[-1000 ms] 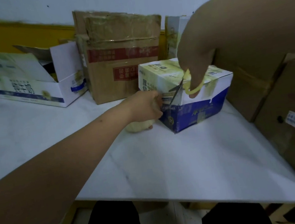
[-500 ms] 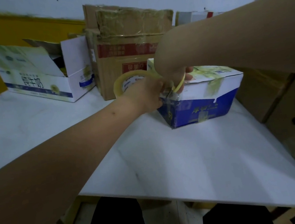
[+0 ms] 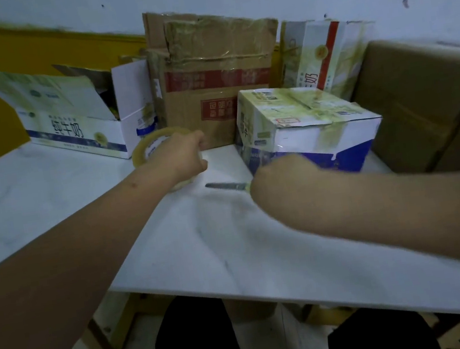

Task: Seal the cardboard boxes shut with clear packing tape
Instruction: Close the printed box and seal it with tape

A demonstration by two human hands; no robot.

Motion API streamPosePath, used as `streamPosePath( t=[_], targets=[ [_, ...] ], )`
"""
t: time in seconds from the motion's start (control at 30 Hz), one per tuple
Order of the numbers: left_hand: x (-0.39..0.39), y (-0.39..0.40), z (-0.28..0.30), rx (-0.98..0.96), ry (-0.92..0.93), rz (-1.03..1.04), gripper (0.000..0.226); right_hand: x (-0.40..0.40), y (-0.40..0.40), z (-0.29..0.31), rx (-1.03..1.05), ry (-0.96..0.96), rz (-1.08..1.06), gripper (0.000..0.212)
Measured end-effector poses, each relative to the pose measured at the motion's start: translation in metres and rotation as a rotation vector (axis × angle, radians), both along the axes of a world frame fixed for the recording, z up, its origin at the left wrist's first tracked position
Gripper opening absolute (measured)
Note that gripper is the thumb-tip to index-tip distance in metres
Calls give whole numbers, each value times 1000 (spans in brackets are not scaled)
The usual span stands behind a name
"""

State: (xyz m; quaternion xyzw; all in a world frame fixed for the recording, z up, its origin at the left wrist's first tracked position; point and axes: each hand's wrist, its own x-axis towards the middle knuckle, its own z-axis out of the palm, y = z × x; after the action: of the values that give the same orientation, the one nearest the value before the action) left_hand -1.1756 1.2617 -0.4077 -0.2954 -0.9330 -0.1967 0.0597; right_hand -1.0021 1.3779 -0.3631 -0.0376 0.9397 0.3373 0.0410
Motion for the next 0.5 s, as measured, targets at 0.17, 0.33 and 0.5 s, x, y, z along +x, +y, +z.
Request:
streamPosePath(
  t=[0.17,0.33,0.5],
  targets=[
    [5,-6,-4,50,-25,11,33,5,-7,-44,-171,-5,-86,26],
    [5,-10,-2,123,-53,17,29,4,1,-38,-113,120,71,9],
    [6,-13,-4,177,-42,4,27,-35,35,-16,-4,672,73,67]
  ],
)
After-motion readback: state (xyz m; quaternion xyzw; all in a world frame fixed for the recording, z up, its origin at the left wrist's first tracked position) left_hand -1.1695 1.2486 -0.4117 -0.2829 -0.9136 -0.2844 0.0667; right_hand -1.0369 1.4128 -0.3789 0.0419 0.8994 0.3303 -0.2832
